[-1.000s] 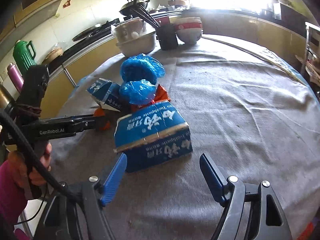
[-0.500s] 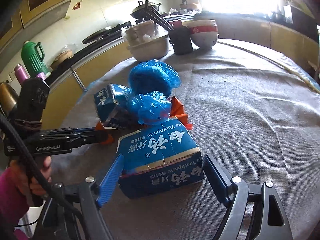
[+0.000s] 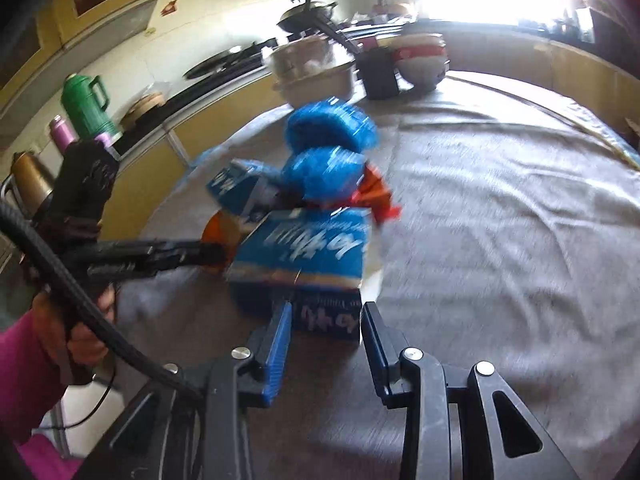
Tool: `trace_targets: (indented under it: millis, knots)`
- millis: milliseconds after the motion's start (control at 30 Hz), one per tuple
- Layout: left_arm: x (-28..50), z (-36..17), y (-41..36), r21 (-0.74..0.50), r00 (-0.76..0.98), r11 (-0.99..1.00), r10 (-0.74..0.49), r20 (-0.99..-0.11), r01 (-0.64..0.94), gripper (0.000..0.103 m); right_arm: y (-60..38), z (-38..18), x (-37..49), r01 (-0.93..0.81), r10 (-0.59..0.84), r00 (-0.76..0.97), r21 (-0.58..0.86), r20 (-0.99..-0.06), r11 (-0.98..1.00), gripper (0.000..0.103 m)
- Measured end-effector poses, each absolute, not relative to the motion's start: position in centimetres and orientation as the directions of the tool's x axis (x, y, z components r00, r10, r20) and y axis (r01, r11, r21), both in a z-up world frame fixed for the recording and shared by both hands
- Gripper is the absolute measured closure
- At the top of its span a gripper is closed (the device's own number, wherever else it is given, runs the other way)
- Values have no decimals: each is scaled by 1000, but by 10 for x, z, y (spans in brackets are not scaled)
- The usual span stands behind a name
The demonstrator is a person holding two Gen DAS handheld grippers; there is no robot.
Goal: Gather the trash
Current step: 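Grasp the orange with the left gripper while the right grasps the blue toothpaste box, then lift the orange and toothpaste box and carry them toward the red basket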
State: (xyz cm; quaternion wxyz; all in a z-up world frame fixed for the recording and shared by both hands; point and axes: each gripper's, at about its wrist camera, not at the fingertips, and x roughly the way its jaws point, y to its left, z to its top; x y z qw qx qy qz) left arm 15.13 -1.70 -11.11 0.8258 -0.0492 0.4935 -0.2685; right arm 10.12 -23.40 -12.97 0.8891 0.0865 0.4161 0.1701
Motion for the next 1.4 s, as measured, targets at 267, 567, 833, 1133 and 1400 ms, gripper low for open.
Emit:
trace_targets:
  millis: [267,567,833,1133,1400]
  knots:
    - [132,-110,13,-360,362,860,-485,-796,361,75,-210,-122,52,-307,467,556,352,-687,884,62]
    - [117,-99,9,-352,361,845,-500,-787,403,74,-244,-94,62,-219,305,677,212,-670,952,27]
    - [112,-99,10,-329,353,850,-482,-802,412,74,-220,-101,114,-389,324,601,87,-731,917,23]
    - [112,-104,36,-371,348,861,-486,-802,347,74,-205,-125,149,-515,406,452,139,-795,846,23]
    - [109,-102,34,-382,345,857,-495,-798,346,74,-196,-137,146,-448,423,454,210,-784,869,33]
